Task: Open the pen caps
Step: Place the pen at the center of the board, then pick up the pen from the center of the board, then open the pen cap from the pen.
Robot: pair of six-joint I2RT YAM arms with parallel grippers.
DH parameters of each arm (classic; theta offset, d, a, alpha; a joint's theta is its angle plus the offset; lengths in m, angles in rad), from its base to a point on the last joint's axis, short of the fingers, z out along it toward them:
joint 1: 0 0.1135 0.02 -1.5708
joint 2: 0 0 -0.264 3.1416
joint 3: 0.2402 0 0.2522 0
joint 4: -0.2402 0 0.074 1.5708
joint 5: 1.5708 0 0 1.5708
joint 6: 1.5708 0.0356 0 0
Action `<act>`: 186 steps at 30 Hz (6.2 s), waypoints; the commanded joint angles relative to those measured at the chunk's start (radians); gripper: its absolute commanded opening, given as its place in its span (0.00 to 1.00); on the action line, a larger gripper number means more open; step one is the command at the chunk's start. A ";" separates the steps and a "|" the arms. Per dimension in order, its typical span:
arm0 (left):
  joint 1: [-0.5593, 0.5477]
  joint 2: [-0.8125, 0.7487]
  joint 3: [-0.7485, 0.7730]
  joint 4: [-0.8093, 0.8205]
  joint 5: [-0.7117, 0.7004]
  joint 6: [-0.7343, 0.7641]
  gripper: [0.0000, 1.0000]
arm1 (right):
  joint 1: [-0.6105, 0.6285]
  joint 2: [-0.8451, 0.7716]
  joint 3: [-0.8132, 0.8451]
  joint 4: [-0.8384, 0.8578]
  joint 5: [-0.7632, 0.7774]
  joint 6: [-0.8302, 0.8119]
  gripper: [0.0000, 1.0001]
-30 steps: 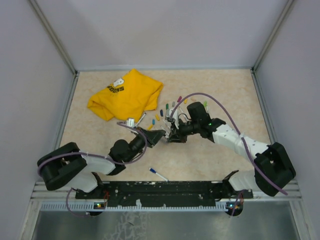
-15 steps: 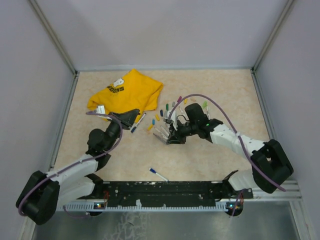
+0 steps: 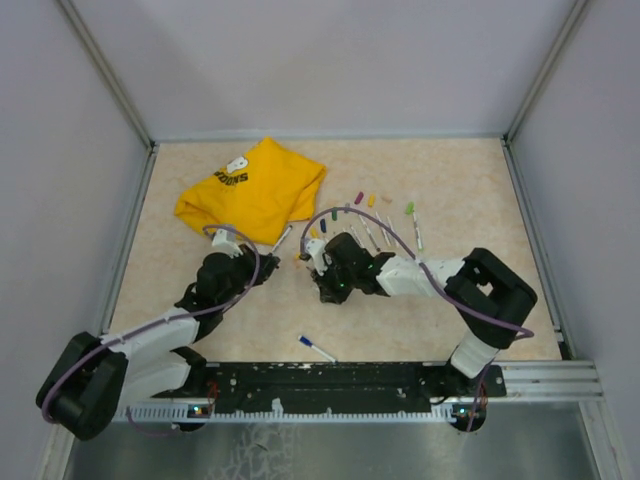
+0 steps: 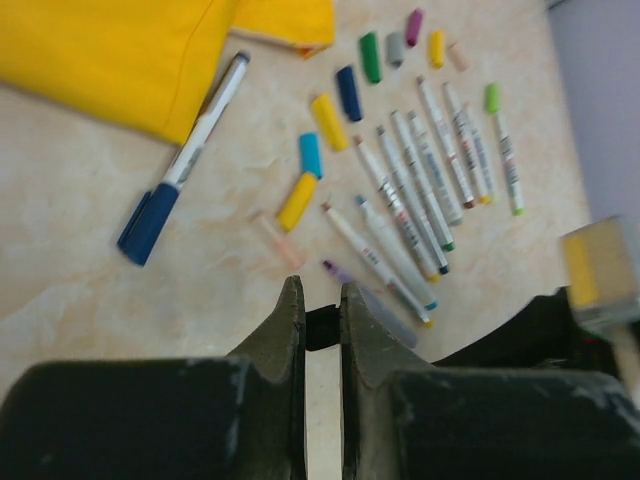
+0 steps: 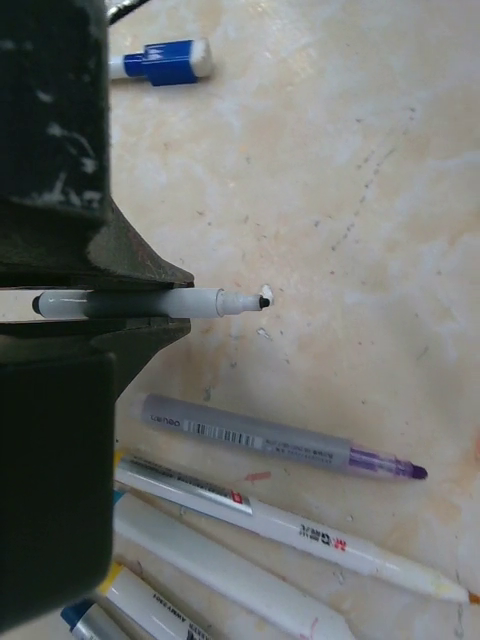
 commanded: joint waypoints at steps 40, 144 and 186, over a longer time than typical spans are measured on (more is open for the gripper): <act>0.008 0.373 0.211 -0.257 -0.077 -0.070 0.41 | 0.037 0.085 0.136 0.070 0.257 0.115 0.23; 0.069 -0.350 -0.198 0.159 0.226 0.232 0.99 | 0.108 -0.098 0.112 -0.273 -0.044 -0.346 0.00; -0.305 0.306 -0.173 1.058 0.129 -0.039 0.97 | -0.287 -0.340 0.089 -0.244 -0.514 -0.300 0.00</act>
